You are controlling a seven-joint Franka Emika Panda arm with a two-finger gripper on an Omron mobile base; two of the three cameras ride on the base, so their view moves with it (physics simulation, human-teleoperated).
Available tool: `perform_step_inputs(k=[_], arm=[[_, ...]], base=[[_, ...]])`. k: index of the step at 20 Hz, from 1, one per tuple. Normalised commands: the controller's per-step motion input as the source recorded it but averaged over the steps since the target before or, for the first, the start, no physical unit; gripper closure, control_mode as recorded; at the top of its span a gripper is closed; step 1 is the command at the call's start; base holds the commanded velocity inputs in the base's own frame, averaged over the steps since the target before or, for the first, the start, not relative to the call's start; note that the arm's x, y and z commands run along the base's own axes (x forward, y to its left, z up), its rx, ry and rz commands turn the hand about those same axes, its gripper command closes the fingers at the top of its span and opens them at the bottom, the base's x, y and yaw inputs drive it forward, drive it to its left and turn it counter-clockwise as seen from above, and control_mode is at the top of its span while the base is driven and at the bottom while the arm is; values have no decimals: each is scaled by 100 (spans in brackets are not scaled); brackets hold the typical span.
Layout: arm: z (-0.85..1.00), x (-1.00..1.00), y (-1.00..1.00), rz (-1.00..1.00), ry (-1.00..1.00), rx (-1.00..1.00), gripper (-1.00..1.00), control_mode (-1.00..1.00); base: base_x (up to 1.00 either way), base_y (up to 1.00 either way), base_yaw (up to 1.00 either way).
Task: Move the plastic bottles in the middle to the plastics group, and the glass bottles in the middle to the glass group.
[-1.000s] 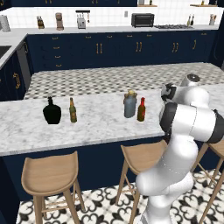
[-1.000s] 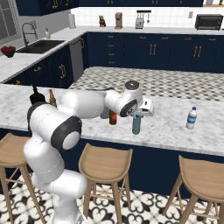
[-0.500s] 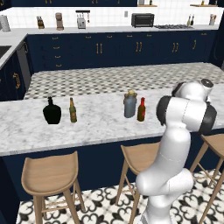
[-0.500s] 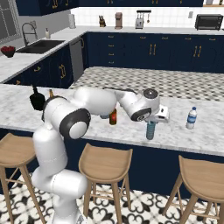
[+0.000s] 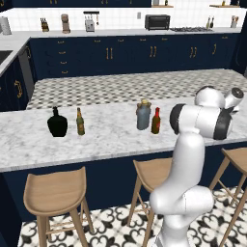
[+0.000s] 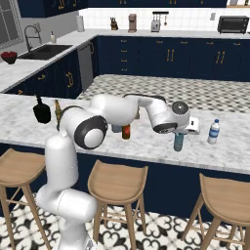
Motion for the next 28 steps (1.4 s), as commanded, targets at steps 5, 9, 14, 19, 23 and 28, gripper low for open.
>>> perform_step_inputs(k=[5,9,14,19,23,28], arm=[[-13,4,-14,0,-11,0,100,-100],[-9,10,-3,0,-13,-5,100,-100],[1,36,-12,0,-3,-7,100,-100],[4,16,-35,0,1,1,100,-100],[2,8,-39,0,0,3,100,-100],[0,5,-41,0,0,5,100,-100]], base=[[0,0,0],[0,0,0],[0,0,0],[0,0,0],[0,0,0],[0,0,0]])
